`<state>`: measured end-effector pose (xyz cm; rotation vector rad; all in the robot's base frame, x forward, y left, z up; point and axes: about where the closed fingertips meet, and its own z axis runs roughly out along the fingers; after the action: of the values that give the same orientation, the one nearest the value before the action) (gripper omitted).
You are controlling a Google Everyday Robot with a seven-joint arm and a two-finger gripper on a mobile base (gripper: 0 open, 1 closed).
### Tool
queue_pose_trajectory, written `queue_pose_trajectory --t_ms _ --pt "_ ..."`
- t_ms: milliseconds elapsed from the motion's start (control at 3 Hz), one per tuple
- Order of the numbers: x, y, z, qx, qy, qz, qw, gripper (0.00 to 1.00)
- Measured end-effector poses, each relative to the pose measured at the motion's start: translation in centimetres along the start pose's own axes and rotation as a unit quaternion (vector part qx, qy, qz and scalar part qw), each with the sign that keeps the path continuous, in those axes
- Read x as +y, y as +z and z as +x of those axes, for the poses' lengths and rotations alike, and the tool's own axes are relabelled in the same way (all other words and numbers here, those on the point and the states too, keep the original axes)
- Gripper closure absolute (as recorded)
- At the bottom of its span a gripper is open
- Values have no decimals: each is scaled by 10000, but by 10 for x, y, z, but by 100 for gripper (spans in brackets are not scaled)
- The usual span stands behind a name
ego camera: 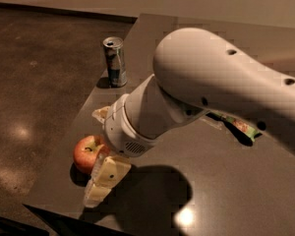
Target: Move apple near green rice chip bag
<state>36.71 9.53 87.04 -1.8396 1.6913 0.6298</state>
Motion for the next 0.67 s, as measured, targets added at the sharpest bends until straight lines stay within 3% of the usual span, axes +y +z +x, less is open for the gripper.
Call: queue_pose_trajectory --t_ms 333,667 --pt "-5 10 -1 -43 -31 -14 10000 15" --pt "-8 17 0 -49 -73 -26 10000 39"
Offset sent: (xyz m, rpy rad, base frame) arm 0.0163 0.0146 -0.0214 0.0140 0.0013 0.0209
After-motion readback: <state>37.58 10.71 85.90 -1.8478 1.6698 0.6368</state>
